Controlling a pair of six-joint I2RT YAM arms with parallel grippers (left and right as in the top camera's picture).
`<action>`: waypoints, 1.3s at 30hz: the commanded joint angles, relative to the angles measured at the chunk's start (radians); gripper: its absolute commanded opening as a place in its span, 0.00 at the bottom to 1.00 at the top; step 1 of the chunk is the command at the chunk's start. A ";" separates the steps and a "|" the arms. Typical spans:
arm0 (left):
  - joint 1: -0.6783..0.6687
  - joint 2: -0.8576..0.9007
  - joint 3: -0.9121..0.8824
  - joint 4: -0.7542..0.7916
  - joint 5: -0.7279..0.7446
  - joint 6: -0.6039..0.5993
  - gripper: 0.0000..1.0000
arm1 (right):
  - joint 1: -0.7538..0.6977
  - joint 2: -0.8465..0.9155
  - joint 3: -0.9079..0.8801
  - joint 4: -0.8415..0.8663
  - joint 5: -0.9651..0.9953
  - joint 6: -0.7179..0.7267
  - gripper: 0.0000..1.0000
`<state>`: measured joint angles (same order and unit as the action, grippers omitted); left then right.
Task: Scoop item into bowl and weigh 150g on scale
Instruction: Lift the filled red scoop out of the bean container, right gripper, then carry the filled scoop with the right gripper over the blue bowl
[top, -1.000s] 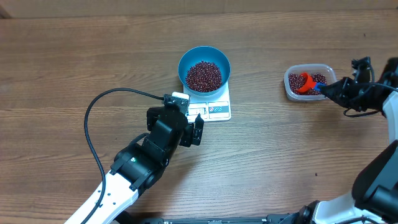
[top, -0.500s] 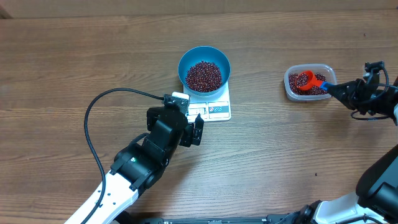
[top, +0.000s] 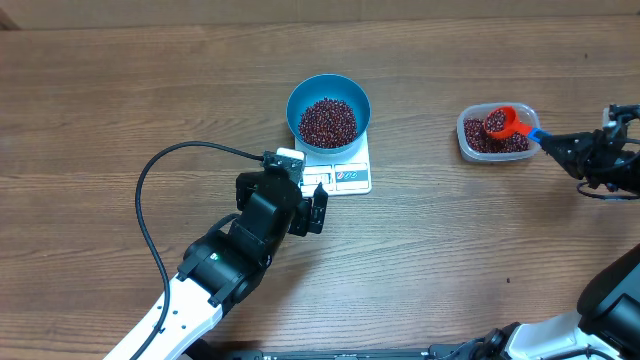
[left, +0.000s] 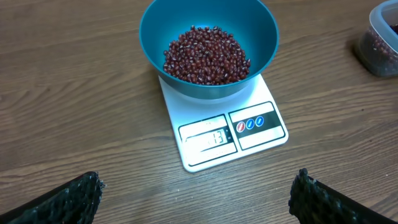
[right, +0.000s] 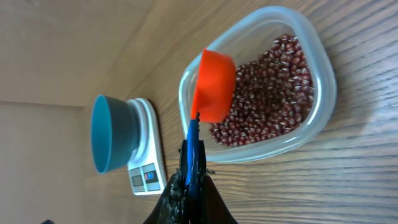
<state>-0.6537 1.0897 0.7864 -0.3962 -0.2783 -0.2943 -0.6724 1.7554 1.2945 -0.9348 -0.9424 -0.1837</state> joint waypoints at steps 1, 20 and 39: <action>0.005 0.001 0.023 0.004 -0.017 -0.017 0.99 | -0.003 0.003 0.021 -0.006 -0.078 -0.021 0.04; 0.005 0.001 0.023 0.004 -0.017 -0.017 1.00 | -0.002 0.003 0.021 -0.026 -0.356 -0.034 0.04; 0.005 0.002 0.023 0.005 -0.016 -0.017 1.00 | 0.189 0.003 0.021 -0.008 -0.432 -0.023 0.04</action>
<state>-0.6537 1.0897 0.7864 -0.3962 -0.2783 -0.2943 -0.5312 1.7554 1.2945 -0.9546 -1.3346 -0.2066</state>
